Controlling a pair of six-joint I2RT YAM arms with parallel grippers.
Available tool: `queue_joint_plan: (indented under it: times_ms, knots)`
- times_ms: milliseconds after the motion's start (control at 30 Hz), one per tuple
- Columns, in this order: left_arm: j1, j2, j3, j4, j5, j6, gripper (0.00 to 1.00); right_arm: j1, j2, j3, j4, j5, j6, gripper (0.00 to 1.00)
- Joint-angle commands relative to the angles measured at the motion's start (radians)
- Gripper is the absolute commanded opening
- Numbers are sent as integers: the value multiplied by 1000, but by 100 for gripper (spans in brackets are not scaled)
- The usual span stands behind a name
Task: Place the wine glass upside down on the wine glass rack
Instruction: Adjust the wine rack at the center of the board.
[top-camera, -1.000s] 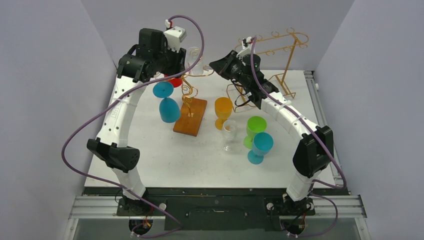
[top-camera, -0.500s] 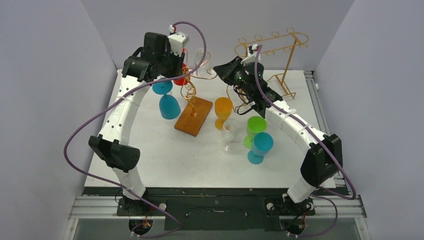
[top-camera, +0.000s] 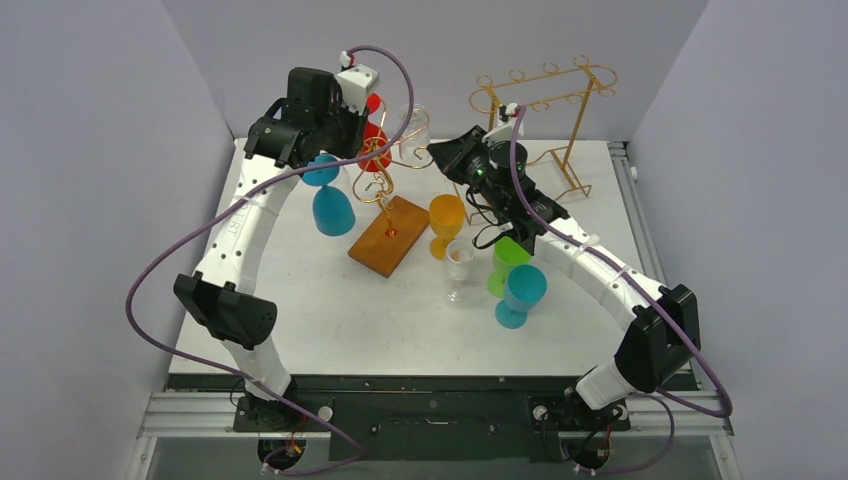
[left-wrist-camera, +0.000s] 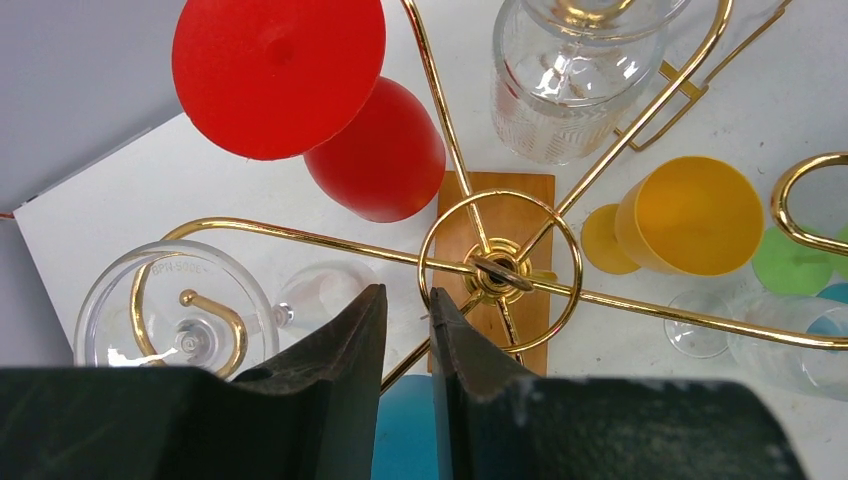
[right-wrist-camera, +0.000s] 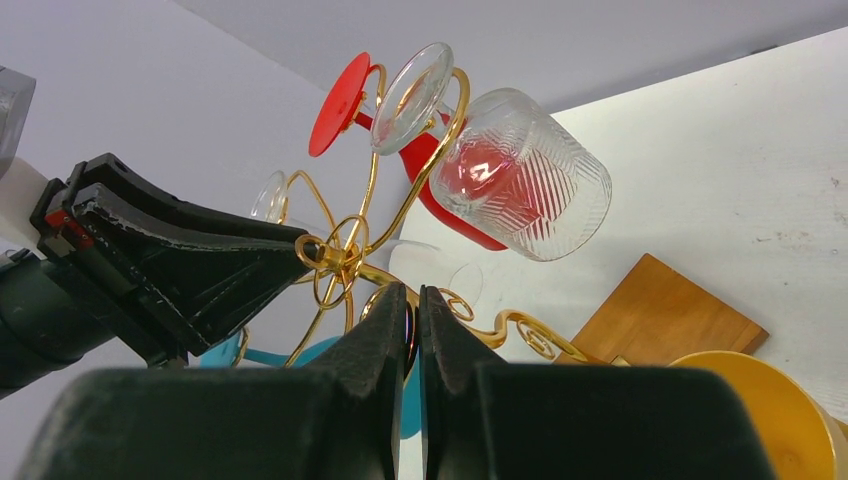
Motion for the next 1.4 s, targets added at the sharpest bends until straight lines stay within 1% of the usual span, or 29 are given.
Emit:
queue_joint_plan:
  times_ms: [0,33,200,300,400,500,533,600,667,767,833,900,1033,1133,1233,1367]
  knots:
    - [17,-24,7,16,-55,25,19,41,-17,-36,-77,-53,-11,0]
    - [17,-20,23,10,-51,21,19,40,-20,-36,-85,-55,-15,2]
    - [14,-13,107,-32,-18,10,22,17,-59,-19,-132,-54,-59,22]
    - [13,-21,141,-52,0,6,26,1,-89,11,-198,-58,-100,42]
    - [13,-36,150,-61,31,1,31,-16,-133,23,-255,-57,-139,59]
    - [13,-52,151,-67,60,0,36,-29,-169,39,-329,-54,-188,68]
    - [13,-56,157,-72,71,-1,39,-31,-181,44,-355,-52,-213,71]
    - [14,-62,175,-90,93,1,48,-30,-204,50,-425,-39,-257,75]
    - [15,-68,206,-117,122,5,59,-15,-217,70,-522,-9,-310,76]
    - [20,-85,244,-155,150,9,74,28,-243,65,-655,86,-382,77]
    - [24,-117,230,-163,161,11,85,63,-258,50,-732,136,-412,78]
    - [26,-152,202,-164,162,20,92,96,-271,29,-795,174,-433,74]
    - [43,-218,150,-181,153,27,97,178,-286,-7,-855,234,-463,68]
    - [63,-266,98,-183,151,29,98,235,-259,-1,-883,264,-483,63]
    - [93,-311,38,-171,146,22,96,287,-217,17,-890,275,-501,58]
    - [130,-368,-43,-163,151,14,96,312,-142,45,-889,272,-518,55]
